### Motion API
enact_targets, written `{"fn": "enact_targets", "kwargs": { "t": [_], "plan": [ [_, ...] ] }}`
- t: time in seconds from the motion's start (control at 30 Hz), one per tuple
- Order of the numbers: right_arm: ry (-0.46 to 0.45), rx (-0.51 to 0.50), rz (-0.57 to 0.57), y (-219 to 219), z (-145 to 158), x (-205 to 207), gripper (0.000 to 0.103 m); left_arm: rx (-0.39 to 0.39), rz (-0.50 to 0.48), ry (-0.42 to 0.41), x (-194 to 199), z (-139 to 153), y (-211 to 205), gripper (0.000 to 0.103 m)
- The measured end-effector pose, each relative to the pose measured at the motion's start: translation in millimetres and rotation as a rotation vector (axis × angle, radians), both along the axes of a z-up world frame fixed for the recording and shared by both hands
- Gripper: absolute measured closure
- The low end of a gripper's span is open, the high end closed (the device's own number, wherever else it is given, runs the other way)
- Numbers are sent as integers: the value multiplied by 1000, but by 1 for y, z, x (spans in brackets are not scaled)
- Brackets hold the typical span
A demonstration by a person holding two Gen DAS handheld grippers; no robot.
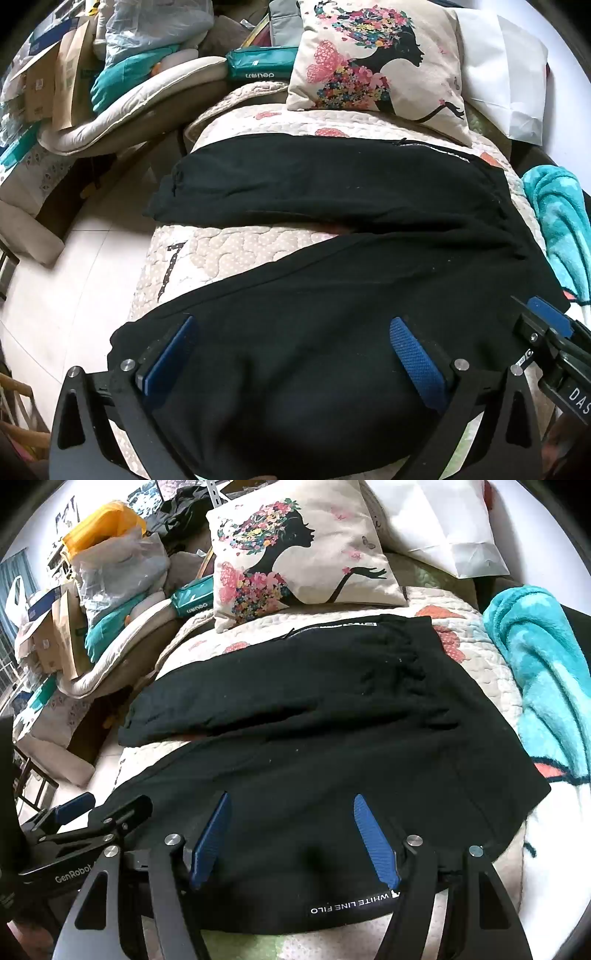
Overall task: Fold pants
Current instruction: 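Grasp the black pants waistband with both grippers side by side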
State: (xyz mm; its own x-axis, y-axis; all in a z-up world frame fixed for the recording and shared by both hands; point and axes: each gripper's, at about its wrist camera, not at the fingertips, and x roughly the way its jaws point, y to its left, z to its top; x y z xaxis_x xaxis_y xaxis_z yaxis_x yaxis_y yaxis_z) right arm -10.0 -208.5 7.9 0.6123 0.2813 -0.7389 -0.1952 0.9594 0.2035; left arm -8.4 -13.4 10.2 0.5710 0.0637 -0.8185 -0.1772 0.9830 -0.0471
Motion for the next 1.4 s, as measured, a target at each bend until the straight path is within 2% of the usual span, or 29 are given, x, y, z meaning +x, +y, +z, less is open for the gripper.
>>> {"fn": "enact_targets", "kwargs": {
  "t": [1.4],
  "plan": [
    [38,-4,-12,1,-7,-1,28,-12,-5,36,1,-10,0,0]
  ]
}}
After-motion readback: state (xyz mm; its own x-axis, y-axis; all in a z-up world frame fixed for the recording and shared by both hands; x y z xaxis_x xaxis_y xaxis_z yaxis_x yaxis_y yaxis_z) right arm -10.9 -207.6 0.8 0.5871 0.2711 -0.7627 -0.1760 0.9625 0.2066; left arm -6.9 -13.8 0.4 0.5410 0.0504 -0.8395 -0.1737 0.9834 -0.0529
